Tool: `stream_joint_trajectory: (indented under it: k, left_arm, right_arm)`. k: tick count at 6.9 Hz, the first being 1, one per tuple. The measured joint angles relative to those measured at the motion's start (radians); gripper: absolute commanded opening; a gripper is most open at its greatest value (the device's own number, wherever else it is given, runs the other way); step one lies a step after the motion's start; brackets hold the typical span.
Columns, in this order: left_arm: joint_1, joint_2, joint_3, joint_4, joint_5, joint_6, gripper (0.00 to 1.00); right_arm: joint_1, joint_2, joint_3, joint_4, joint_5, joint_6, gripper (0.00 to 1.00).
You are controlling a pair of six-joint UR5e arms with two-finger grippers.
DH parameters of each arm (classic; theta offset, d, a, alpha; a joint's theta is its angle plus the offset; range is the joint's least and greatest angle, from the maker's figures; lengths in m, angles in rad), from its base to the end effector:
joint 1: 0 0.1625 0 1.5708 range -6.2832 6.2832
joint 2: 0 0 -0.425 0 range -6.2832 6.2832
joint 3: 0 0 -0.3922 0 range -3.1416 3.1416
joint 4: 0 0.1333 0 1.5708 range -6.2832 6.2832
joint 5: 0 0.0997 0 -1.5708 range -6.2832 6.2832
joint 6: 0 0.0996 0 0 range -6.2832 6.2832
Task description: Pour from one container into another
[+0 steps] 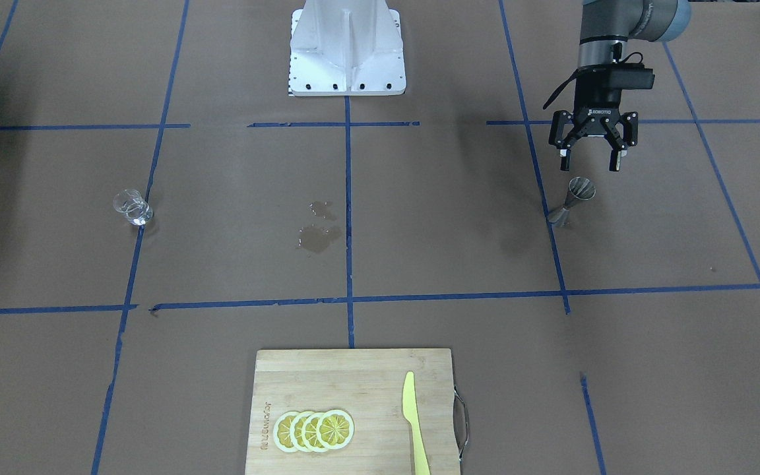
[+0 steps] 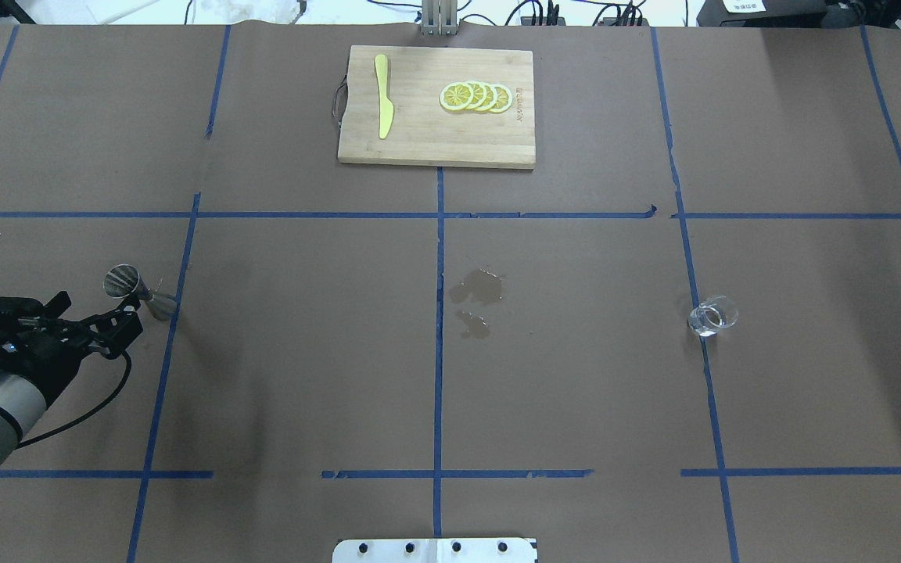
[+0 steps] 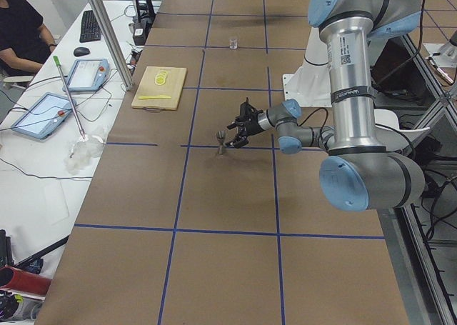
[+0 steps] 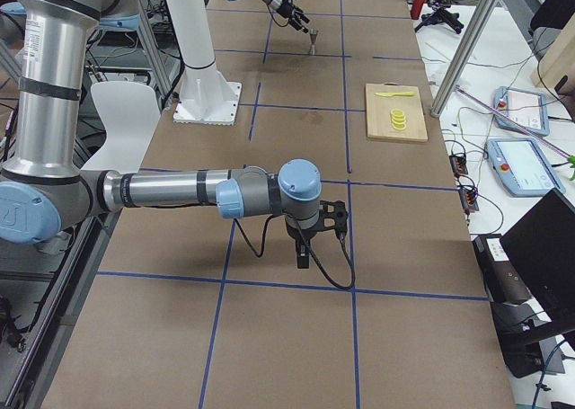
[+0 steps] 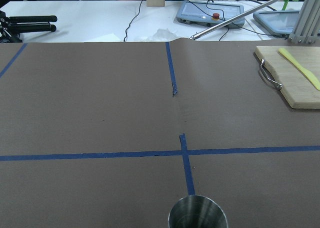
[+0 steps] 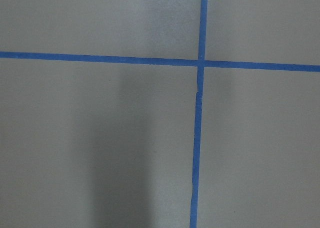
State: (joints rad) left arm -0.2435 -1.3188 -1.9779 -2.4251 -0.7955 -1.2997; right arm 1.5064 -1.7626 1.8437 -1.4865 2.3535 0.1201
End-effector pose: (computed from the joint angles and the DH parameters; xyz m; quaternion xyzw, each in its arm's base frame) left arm 0.3342 -0.2922 0.4670 0.4339 0.3487 -0.1716 0.8128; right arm 0.0359 -0.4230 0.6012 0.0410 -0.3856 -0.0058 0.9218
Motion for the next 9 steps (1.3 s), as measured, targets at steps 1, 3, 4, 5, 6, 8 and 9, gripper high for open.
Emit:
stream_joint_trajectory:
  k: [1, 3, 4, 5, 6, 8, 9]
  left_arm:
    - [0.014, -0.016, 0.022, 0.0, 0.049, -0.003, 0.99]
    - [0.042, -0.058, 0.086, -0.003, 0.154, -0.004, 0.99]
    - [0.05, -0.074, 0.108, -0.004, 0.187, -0.004, 0.99]
    - [0.055, -0.089, 0.126, -0.007, 0.207, -0.008, 0.99]
    - [0.059, -0.11, 0.155, -0.01, 0.219, -0.024, 0.99]
    - [0.061, -0.142, 0.202, -0.013, 0.242, -0.052, 0.99]
    - [0.062, -0.152, 0.223, -0.02, 0.262, -0.057, 0.99]
  right_arm:
    - [0.0, 0.0, 0.0, 0.0, 0.0, 0.0, 1.0]
    - [-0.001, 0.0, -0.001, 0.0, 0.0, -0.001, 1.0]
    - [-0.001, 0.0, -0.001, 0.001, 0.0, -0.001, 1.0]
    - [-0.001, 0.0, -0.001, 0.001, 0.0, -0.001, 1.0]
    - [0.0, 0.0, -0.001, 0.001, 0.0, -0.001, 1.0]
    - [0.0, 0.001, -0.001, 0.002, -0.001, -0.001, 1.0]
    - [0.0, 0.001, 0.0, 0.002, -0.001, -0.002, 1.0]
